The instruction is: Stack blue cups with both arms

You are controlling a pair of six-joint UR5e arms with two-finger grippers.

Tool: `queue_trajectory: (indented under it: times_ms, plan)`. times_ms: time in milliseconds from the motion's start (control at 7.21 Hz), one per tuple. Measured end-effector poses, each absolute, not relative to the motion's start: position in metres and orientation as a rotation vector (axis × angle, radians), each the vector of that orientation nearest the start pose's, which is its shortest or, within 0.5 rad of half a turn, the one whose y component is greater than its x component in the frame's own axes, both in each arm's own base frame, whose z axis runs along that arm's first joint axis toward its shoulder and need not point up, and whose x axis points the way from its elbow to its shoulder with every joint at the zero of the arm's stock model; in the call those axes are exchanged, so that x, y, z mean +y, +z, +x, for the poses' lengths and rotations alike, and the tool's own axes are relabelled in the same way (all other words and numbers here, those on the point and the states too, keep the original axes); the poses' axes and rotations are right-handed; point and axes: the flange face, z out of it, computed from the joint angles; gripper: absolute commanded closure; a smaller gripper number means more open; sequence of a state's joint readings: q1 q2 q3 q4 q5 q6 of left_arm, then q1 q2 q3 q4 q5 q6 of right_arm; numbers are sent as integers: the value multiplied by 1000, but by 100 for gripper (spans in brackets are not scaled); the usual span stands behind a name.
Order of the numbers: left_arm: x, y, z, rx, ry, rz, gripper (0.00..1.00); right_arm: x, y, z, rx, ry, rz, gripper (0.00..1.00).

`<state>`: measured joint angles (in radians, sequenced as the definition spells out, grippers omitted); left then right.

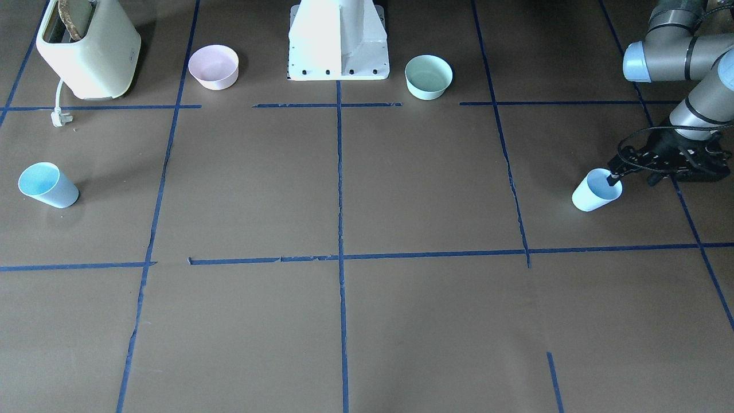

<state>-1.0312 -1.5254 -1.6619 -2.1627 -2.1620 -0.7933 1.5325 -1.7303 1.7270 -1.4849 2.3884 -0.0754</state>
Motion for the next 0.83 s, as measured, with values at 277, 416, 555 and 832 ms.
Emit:
queue_trajectory:
  times_ms: [277,416,555,832]
  plan:
    - [-467,581,207,828,-49,106,74,-432,644,44,-816,-142,93,0]
    - [-467,583,210,827,-51,99,96,-432,644,44,-816,-141,92,0]
    - [-468,584,212,826,-55,94,100,-431,644,44,-816,-141,91,0]
    - [-470,583,214,829,-57,90,100,-431,644,44,-816,-141,91,0]
